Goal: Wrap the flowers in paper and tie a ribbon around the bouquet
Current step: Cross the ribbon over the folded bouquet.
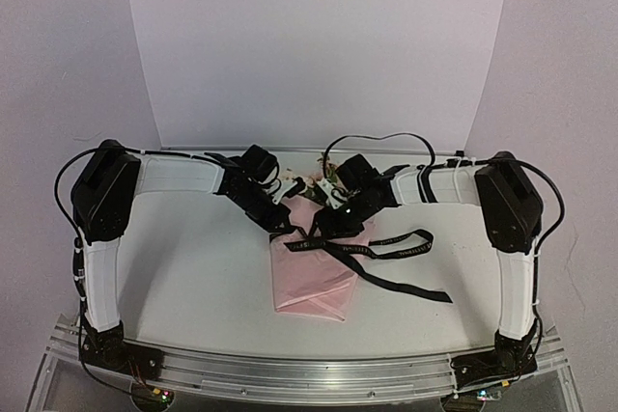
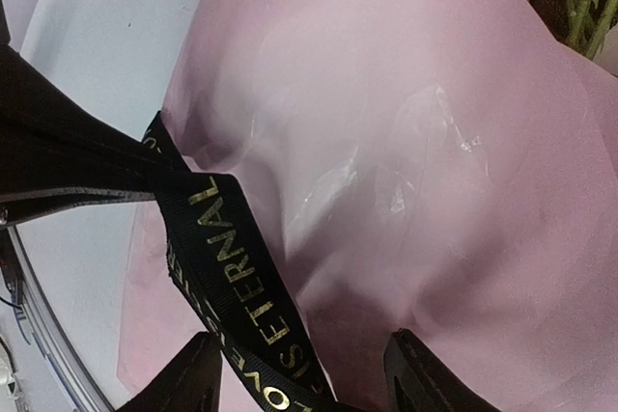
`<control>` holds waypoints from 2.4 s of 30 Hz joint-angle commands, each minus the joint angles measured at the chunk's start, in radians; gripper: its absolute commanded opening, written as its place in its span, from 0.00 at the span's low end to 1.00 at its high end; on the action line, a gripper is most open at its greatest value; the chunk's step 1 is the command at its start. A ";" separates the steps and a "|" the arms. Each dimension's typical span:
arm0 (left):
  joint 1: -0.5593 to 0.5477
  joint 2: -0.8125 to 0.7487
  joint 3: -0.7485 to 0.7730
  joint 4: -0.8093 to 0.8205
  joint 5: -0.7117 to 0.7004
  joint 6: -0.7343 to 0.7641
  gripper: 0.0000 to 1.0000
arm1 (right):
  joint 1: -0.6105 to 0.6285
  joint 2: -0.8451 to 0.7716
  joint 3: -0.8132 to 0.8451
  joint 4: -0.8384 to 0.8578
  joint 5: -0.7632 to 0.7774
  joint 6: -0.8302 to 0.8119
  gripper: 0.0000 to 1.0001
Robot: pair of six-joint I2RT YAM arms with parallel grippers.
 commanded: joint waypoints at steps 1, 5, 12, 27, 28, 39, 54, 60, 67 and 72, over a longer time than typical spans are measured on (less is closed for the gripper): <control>0.004 -0.014 0.035 0.033 0.013 -0.013 0.00 | 0.007 -0.071 -0.009 0.019 -0.024 0.015 0.56; 0.005 -0.019 0.035 0.031 0.013 -0.014 0.00 | 0.014 -0.075 -0.017 0.008 -0.026 0.003 0.58; 0.006 -0.024 0.033 0.032 0.018 -0.014 0.00 | 0.029 -0.040 0.011 -0.040 0.025 -0.030 0.57; 0.008 -0.025 0.031 0.034 0.022 -0.015 0.00 | 0.040 -0.064 0.018 -0.073 0.145 -0.029 0.22; 0.008 -0.026 0.030 0.034 0.021 -0.016 0.00 | 0.040 -0.068 0.017 -0.073 0.147 -0.027 0.22; 0.010 -0.024 0.031 0.035 0.035 -0.018 0.00 | 0.040 -0.146 -0.001 -0.073 0.234 0.008 0.20; 0.012 -0.027 0.029 0.037 0.052 -0.024 0.00 | 0.085 -0.179 -0.015 -0.077 0.256 -0.012 0.43; 0.012 -0.028 0.033 0.035 0.053 -0.029 0.00 | 0.085 -0.085 0.027 -0.138 0.225 -0.078 0.44; 0.012 -0.022 0.039 0.032 0.056 -0.034 0.00 | 0.086 -0.051 0.027 -0.142 0.253 -0.083 0.43; 0.012 -0.018 0.046 0.027 0.055 -0.033 0.00 | 0.086 -0.022 0.050 -0.144 0.256 -0.073 0.37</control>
